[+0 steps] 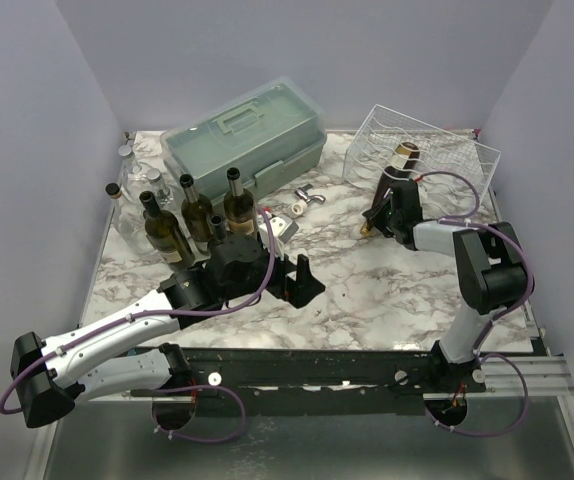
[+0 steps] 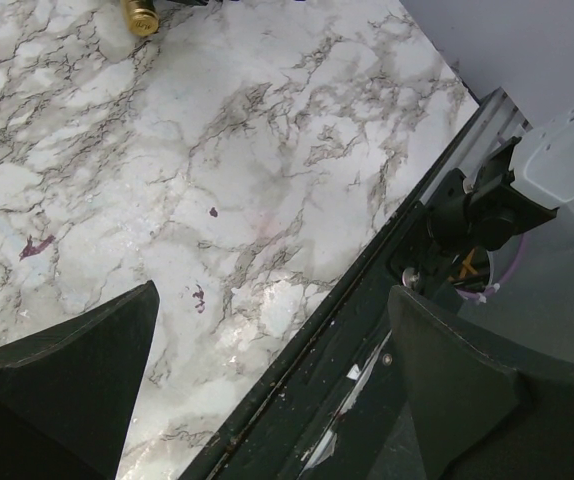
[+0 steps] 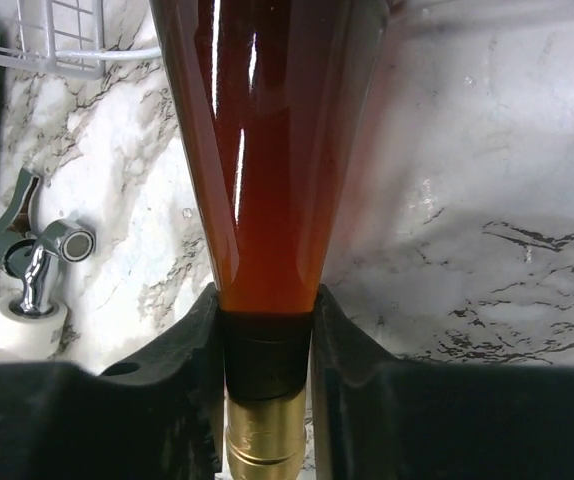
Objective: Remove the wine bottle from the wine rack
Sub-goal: Pick up the wine bottle from the wine rack.
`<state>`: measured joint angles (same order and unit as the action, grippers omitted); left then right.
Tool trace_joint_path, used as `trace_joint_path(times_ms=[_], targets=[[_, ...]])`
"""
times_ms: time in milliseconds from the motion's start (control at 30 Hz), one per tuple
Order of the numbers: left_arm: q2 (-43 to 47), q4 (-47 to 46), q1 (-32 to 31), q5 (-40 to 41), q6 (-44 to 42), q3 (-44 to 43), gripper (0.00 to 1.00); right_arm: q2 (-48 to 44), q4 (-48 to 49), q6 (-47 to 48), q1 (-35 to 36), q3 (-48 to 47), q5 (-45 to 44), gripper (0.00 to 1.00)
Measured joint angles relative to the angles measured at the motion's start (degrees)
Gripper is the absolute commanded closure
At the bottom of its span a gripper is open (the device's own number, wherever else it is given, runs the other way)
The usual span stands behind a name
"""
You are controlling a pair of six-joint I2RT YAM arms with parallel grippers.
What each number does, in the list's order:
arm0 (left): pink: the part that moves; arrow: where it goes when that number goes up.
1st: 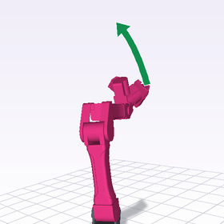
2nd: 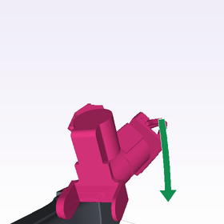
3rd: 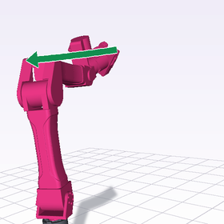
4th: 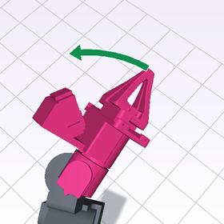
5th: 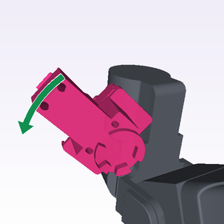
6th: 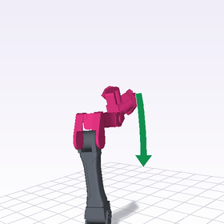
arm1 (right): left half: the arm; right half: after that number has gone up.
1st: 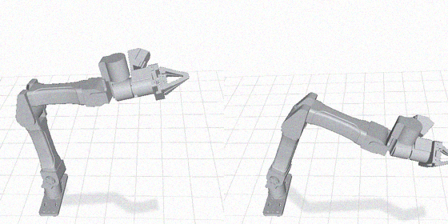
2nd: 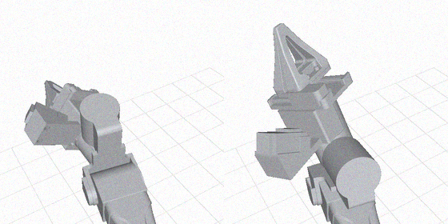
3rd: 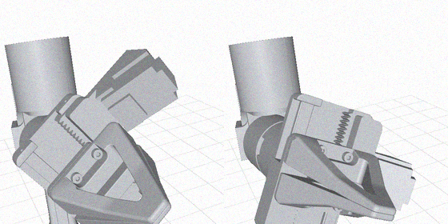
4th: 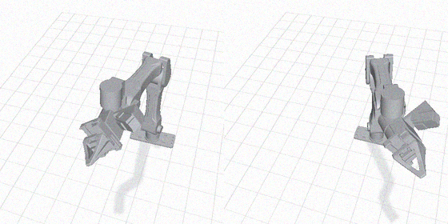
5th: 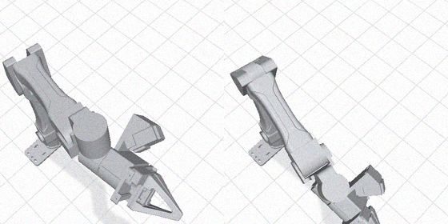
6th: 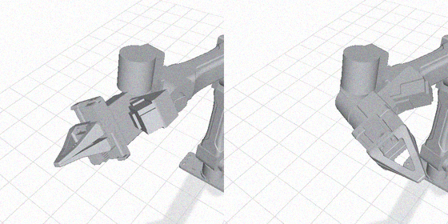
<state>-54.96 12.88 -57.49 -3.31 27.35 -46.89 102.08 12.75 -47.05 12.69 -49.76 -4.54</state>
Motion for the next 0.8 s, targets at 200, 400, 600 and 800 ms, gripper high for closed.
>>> trace_joint_path(times_ms=[200,400,600,800], targets=[[0.26,0.0,0.0,0.04,0.0,0.0,0.01,-1.6,0.28,-2.05,-0.13,1.42,2.23,1.0],[0.72,0.0,0.0,0.33,0.02,0.0,0.01,-3.3,-1.07,-3.54,-0.13,2.43,5.99,1.0],[1.4,0.02,0.0,0.44,0.02,0.09,0.01,-3.91,-2.89,-3.98,-0.17,2.43,8.66,1.0],[2.21,0.04,0.0,0.87,0.04,0.9,0.01,-6.43,-5.31,-3.89,-0.37,3.3,10.23,1.0]])
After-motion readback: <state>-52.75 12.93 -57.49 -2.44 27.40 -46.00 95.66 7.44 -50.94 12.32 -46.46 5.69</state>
